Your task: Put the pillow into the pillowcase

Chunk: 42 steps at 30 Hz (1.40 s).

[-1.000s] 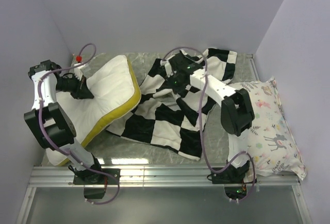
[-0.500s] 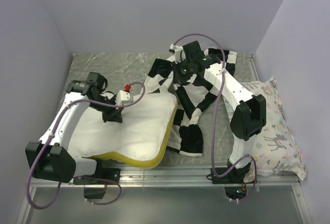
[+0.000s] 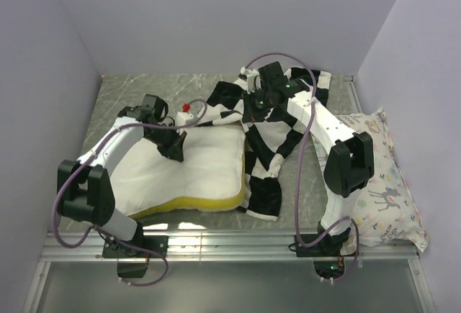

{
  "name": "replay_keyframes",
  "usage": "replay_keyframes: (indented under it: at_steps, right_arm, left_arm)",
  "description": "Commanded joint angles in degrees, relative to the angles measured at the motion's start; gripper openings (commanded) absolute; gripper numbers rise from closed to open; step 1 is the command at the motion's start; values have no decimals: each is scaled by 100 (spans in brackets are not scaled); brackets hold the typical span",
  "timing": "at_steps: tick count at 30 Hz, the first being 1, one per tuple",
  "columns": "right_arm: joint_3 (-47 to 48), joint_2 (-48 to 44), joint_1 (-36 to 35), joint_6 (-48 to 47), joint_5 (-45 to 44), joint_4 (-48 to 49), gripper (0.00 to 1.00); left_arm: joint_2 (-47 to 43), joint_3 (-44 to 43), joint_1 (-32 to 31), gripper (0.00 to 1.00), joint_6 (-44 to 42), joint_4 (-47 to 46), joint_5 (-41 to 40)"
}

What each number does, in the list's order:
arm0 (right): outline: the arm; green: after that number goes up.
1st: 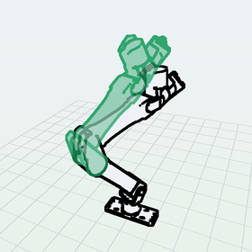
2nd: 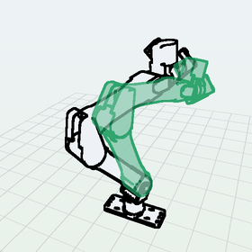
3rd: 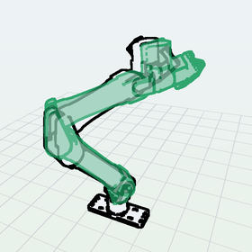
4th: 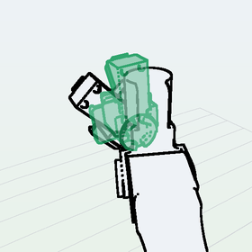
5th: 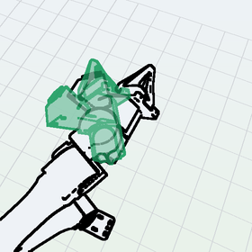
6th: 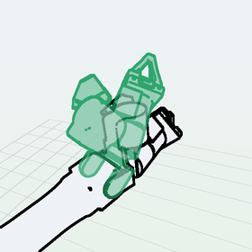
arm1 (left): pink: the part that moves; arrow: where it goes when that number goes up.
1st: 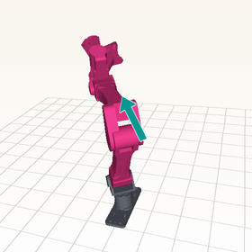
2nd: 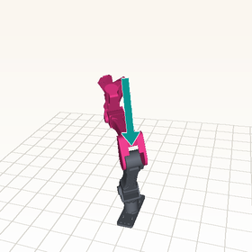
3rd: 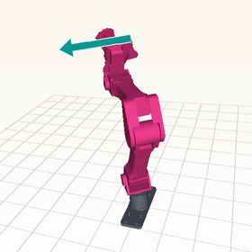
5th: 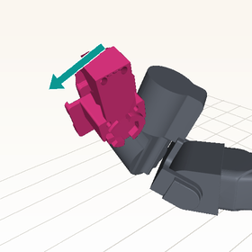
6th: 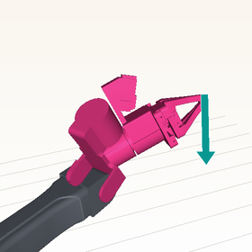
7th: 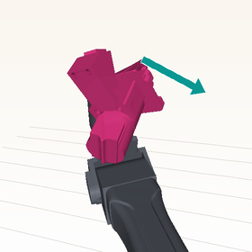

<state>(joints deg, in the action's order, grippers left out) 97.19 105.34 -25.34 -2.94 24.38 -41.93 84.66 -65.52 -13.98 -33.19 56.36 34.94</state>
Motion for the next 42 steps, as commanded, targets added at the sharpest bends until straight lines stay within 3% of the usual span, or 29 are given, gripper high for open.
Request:
replay_keyframes:
  at_steps: [1,5,13,23,25,27,28,30,31,32,33,36,38,42]
  right_arm:
    - [-139,-330,29,-189,224,62,0]
    - [-86,-233,29,-94,479,185,0]
    - [415,399,-6,487,866,493,0]
    - [345,462,-6,654,1016,361,0]
    - [214,374,12,663,771,370,22]
    - [126,234,47,654,325,239,33]
    - [-92,137,73,620,200,212,42]
    - [-488,-257,205,575,-55,264,50]
    - [-934,-407,249,549,-274,299,59]
    - [-1147,-548,354,505,-380,334,62]
    - [-1341,-793,398,496,-469,326,63]
    - [-1930,-1146,565,426,-522,256,63]
    - [-2256,-1270,636,417,-452,247,62]
    - [-2590,-1350,855,461,-224,247,61]
  left_arm:
    - [330,-715,307,0,1244,-986,-677]
    - [507,-884,650,0,2218,-1644,-1586]
    - [586,-147,-87,0,2879,-2829,-1771]
    - [306,232,18,0,5232,-4473,-1946]
    - [331,189,0,0,5297,-4572,-1965]
    - [463,13,0,9,4964,-4205,-1790]
    - [611,-248,0,23,4728,-3942,-1197]
    - [718,-575,0,37,3578,-2936,-247]
    - [623,-698,0,65,3087,-2711,315]
    - [491,-673,0,71,2490,-2613,477]
    - [351,-647,-8,90,2162,-2377,601]
    - [-142,-612,-227,98,1054,-2156,620]
    - [-397,-507,-666,99,519,-2164,244]
    - [-495,-25,-1685,99,173,-2620,-686]
